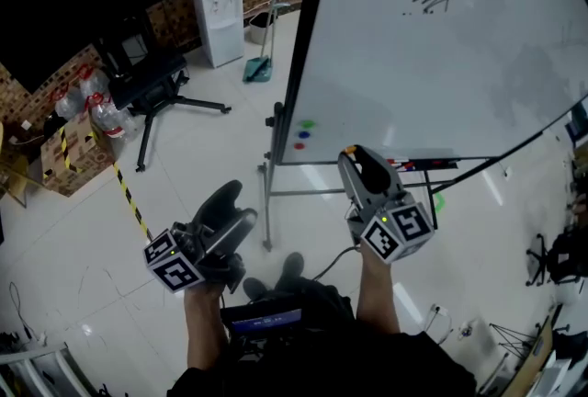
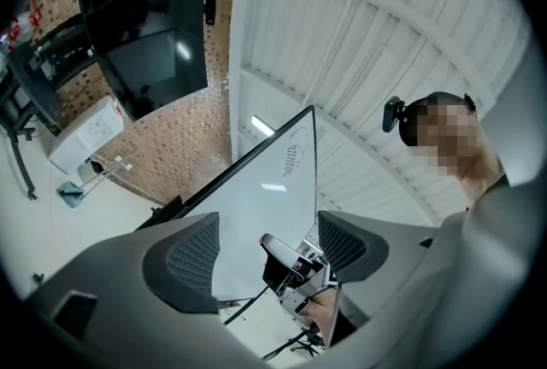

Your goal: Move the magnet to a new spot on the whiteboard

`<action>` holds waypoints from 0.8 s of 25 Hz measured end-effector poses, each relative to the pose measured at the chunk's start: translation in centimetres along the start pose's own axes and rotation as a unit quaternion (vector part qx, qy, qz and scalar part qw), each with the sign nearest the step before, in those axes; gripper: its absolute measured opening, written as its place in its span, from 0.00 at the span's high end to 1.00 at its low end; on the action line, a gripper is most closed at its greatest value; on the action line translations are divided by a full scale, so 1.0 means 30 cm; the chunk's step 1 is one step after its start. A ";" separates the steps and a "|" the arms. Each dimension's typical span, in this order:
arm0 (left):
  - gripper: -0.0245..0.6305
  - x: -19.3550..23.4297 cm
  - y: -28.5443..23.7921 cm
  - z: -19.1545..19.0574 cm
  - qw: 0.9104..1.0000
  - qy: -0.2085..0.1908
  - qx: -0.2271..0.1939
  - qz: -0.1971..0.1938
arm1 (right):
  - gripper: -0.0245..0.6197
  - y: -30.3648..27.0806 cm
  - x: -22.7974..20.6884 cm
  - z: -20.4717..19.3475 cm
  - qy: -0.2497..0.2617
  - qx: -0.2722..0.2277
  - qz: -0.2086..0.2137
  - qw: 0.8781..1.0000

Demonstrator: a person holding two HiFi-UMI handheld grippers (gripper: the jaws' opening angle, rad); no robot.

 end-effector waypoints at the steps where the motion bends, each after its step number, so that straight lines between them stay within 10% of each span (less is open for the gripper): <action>1: 0.42 0.002 -0.015 0.000 1.000 -0.002 0.002 0.003 | 0.73 -0.009 -0.019 0.000 -0.003 -0.002 0.002 1.000; 20: 0.42 0.061 -0.249 -0.059 0.998 -0.017 0.045 0.049 | 0.73 -0.110 -0.209 -0.110 -0.026 0.014 0.019 0.999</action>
Point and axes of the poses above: the fingertips, and each gripper's own axes: y backward along the fingers, x to its left, z out of its top, the point moved 5 cm from there along y, backward along the fingers, and after that the axes turned 13 degrees about z, right-handed, at the moved point
